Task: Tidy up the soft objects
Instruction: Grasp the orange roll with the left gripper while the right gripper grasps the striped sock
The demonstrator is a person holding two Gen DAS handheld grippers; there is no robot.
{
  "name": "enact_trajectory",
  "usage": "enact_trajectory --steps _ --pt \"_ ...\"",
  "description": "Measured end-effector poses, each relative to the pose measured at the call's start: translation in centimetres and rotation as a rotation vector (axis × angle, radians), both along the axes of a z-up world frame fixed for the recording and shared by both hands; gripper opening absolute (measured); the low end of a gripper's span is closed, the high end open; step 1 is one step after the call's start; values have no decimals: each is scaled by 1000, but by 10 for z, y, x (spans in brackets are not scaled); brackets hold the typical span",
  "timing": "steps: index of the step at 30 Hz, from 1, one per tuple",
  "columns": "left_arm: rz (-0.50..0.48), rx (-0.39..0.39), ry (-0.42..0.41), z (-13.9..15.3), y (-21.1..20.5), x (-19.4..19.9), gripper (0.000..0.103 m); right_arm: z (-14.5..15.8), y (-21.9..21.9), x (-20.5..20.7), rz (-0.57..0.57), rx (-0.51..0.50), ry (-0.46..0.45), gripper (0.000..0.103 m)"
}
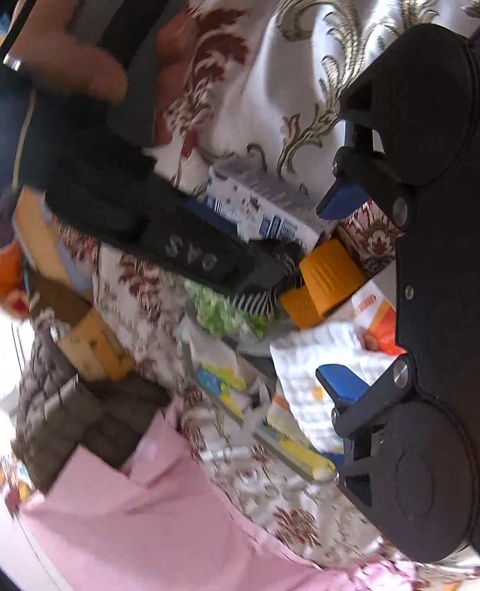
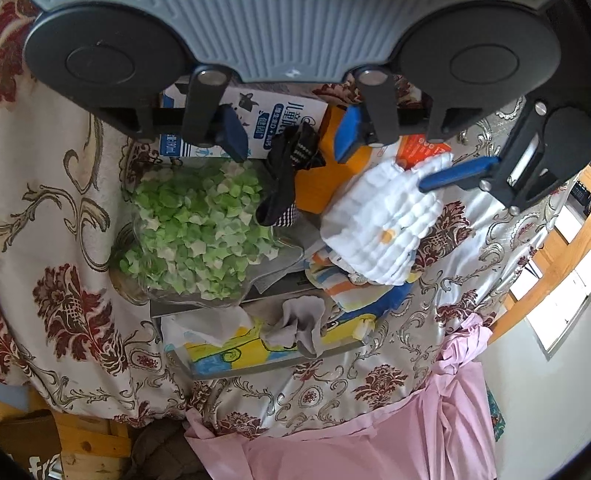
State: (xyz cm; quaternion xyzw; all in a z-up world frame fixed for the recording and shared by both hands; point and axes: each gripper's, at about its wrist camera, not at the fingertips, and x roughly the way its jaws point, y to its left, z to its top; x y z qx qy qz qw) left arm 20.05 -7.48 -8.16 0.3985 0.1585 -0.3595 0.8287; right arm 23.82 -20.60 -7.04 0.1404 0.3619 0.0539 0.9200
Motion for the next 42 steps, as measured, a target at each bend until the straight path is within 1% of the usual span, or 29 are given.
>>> enact_trajectory --steps 3,5,7,10,12,13,17,20,21,22,24,25,30,32,37,42 --pt "-50 54 0 -7 -5 5 83 -3 -1 6 -15 2 8 49" --pt "-63 71 19 -11 -9 9 82 -4 -1 8 -20 12 10 46" --pt "-77 89 33 -13 -12 13 82 -4 -1 10 -19 18 12 40" --pt "-120 169 -15 -22 -19 14 81 -6 0 12 -12 19 19 34" --pt "-146 204 -38 -26 -25 17 79 -7 0 13 -8 15 21 32" --pt "-152 215 -41 -27 -27 19 76 -7 0 13 -7 15 21 31" --pt "-182 266 -43 -33 -25 20 75 -9 1 16 -9 24 30 27" --pt "-173 261 -41 -33 -25 21 73 -9 4 17 -1 16 28 21" --pt "-167 262 -44 -33 -25 21 67 -8 6 17 4 8 24 19" --pt "-164 268 -45 -33 -25 20 59 -7 7 16 6 1 18 16" --pt "-152 281 -41 -34 -25 19 51 -6 7 14 -1 -14 6 12" --pt "-148 281 -39 -33 -24 18 50 -5 6 14 -7 -16 4 10" --pt "-126 289 -36 -30 -25 18 45 -5 5 12 -17 -46 17 6" --pt "-112 283 -30 -28 -24 16 43 -4 3 12 -19 -44 21 4" --pt "-51 212 38 -16 -18 9 41 -1 -4 7 -38 -32 38 3" --pt "-13 172 97 -8 -10 -9 40 2 -11 0 -51 -20 49 2"
